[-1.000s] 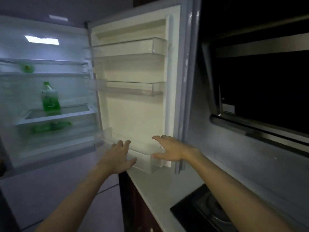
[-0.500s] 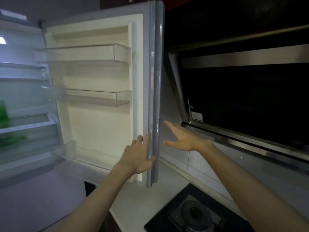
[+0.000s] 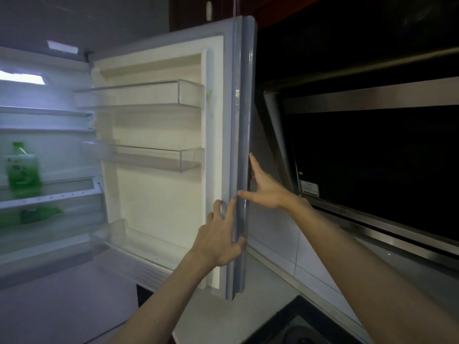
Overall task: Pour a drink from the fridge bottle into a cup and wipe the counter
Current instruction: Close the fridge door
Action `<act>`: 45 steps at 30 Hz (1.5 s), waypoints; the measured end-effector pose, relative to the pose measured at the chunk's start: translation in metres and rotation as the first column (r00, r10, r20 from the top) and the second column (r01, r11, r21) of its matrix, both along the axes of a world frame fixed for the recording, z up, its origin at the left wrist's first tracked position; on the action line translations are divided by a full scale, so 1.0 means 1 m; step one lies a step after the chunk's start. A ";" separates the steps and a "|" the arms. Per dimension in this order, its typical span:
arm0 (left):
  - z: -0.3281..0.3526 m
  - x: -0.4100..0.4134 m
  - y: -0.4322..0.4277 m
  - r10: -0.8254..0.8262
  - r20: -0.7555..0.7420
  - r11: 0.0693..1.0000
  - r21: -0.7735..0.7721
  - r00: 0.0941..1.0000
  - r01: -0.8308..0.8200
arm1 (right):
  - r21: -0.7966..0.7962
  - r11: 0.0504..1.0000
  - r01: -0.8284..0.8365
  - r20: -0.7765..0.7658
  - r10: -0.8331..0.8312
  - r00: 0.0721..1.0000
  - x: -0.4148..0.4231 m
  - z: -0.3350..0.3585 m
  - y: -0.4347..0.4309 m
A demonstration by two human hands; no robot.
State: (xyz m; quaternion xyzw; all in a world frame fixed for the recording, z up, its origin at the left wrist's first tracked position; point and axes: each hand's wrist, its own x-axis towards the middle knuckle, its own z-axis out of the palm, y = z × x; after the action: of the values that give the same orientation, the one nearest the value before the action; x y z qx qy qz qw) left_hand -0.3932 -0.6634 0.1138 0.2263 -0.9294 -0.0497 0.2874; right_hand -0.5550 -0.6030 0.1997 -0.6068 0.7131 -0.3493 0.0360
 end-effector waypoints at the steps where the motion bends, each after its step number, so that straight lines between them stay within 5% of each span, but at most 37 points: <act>1: 0.000 0.001 -0.001 0.007 0.001 1.000 0.000 1.000 -0.007 | -0.016 1.000 -0.001 -0.002 0.001 1.000 0.000 -0.002 -0.002; 8: 0.004 0.029 0.003 0.027 -0.109 1.000 -0.009 0.994 -0.028 | -0.238 0.969 -0.067 0.006 0.071 0.997 0.007 -0.020 -0.002; 14: -0.002 0.090 0.020 0.091 -0.235 0.994 -0.041 0.968 -0.104 | -0.601 0.784 -0.157 -0.031 0.173 0.984 0.063 -0.021 -0.009; 25: -0.020 0.241 0.016 0.317 -0.402 0.942 0.033 0.859 -0.333 | -0.652 0.550 -0.522 -0.271 0.474 0.838 0.218 -0.013 -0.052; 31: -0.017 0.324 -0.016 0.444 -0.371 0.893 0.116 0.815 -0.434 | -0.562 0.542 -0.625 -0.429 0.454 0.781 0.306 -0.005 -0.100; 36: -0.025 0.385 -0.056 0.442 -0.325 0.897 0.167 0.836 -0.409 | -0.447 0.634 -0.631 -0.506 0.402 0.763 0.365 -0.004 -0.149; 45: -0.019 0.460 -0.122 0.499 -0.296 0.863 0.258 0.814 -0.435 | -0.362 0.745 -0.560 -0.375 0.434 0.819 0.443 0.003 -0.224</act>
State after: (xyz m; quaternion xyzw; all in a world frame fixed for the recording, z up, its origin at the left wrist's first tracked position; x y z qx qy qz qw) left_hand 0.0669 -0.7853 0.0948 0.4603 -0.7695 -0.1000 0.4312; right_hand -0.1125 -0.8268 0.2030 -0.8080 0.4190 -0.3991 -0.1113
